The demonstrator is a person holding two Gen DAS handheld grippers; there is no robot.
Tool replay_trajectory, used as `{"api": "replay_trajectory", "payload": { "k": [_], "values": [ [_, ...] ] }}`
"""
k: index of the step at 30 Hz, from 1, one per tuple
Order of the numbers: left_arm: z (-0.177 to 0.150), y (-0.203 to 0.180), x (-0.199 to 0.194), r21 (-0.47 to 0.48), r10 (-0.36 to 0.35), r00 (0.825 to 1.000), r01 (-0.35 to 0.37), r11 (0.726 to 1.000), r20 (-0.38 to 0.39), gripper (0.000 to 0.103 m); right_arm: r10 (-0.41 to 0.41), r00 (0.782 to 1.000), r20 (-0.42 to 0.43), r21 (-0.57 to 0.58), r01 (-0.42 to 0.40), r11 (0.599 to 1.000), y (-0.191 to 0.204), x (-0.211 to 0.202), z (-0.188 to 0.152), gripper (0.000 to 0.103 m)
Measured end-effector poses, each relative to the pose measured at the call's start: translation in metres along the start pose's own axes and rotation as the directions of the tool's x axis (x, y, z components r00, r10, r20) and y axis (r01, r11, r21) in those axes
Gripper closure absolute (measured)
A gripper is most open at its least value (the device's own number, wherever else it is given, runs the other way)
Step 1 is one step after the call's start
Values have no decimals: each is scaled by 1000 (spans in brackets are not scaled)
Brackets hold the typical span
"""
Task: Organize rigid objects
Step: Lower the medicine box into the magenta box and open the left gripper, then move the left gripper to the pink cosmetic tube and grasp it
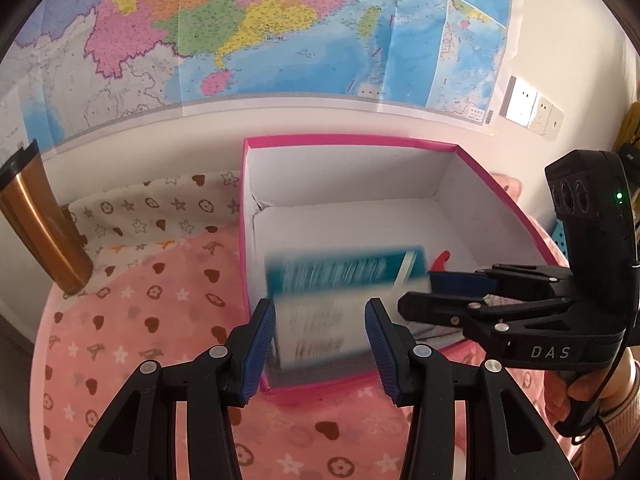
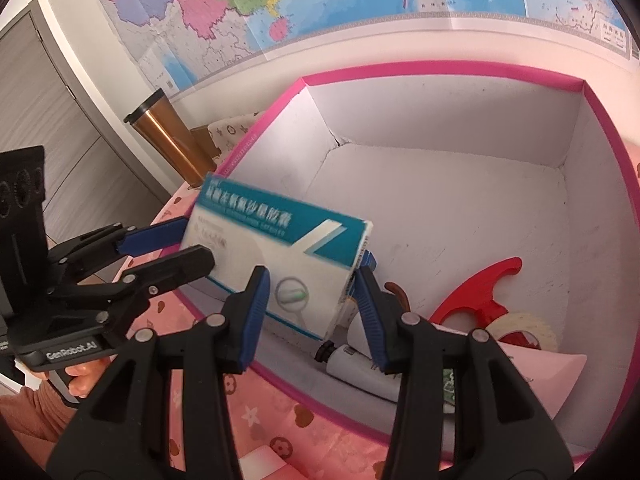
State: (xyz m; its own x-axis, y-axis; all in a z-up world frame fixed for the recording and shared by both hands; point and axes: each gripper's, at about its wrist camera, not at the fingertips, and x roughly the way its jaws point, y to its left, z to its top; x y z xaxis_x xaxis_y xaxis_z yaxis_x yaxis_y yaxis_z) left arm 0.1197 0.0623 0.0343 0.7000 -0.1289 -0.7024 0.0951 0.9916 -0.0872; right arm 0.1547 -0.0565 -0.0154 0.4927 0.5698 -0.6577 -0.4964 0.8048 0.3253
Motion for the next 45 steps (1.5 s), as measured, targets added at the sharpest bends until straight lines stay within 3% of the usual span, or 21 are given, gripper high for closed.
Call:
{"api": "replay_trajectory", "payload": {
  "k": [11, 16, 22, 33, 45],
  "values": [
    [-2, 0, -22, -2, 24, 997, -24, 1000, 79, 55, -9, 1000, 22, 6, 8, 1000, -2, -4, -6, 56],
    [-13, -9, -44, 21, -9, 989, 6, 1000, 149, 49, -1, 997, 77, -15, 2, 1000, 2, -25, -13, 56],
    [-29, -19, -66, 28, -51, 980, 47, 999, 194, 48, 24, 988, 152, -39, -19, 999, 8, -61, -25, 56],
    [-64, -45, -63, 58, -74, 989, 67, 996, 129, 47, 30, 979, 201, -67, -17, 998, 14, -106, -65, 51],
    [-84, -61, -54, 55, -78, 994, 75, 996, 70, 47, 10, 982, 187, 10, -12, 1000, -1, -119, -119, 47]
  ]
}}
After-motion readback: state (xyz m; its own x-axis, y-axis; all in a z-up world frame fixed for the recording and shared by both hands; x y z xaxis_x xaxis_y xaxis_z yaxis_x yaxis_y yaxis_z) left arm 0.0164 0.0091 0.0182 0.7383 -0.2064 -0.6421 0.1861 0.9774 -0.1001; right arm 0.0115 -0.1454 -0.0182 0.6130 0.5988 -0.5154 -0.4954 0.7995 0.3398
